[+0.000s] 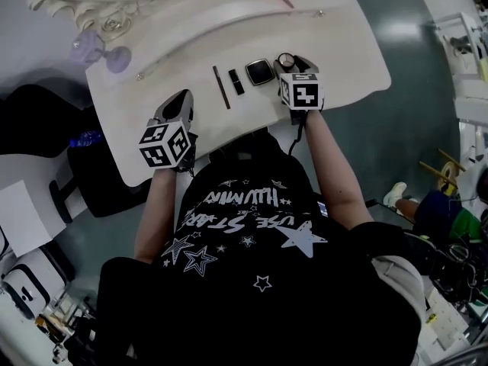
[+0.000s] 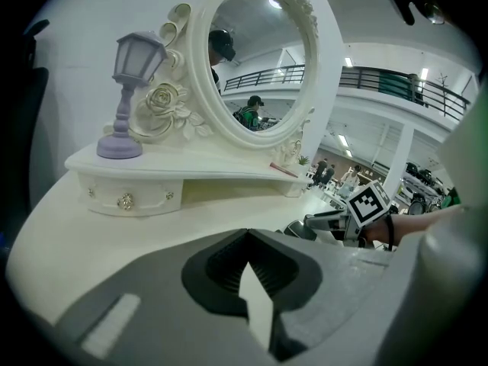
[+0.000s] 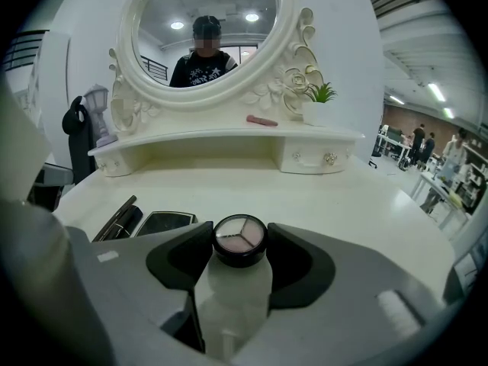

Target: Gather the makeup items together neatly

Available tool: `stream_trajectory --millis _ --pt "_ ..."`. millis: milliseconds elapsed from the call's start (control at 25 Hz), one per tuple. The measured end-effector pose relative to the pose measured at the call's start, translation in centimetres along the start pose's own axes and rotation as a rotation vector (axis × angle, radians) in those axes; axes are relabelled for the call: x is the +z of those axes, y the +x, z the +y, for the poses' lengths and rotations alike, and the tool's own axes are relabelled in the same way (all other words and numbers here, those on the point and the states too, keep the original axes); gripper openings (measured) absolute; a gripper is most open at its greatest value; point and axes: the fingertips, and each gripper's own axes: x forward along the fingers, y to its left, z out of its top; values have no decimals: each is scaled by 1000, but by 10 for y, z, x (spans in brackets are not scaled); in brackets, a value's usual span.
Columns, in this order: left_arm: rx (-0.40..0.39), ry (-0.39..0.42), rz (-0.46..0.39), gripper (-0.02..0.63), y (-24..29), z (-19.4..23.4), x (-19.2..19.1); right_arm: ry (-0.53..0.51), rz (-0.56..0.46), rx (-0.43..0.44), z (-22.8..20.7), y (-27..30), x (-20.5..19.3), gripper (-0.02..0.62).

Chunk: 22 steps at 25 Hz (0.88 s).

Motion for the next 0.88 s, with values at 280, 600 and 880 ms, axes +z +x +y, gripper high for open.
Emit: stream_trajectory --millis 280,600,880 --pt "-7 13 7 2 -4 3 -1 15 16 -10 -3 6 -5 252" --pt "-10 9 4 2 -10 12 -1 3 36 -39 -3 6 -6 256" --pt "-32 8 -23 2 -21 17 3 26 20 -75 -7 -6 -2 287"
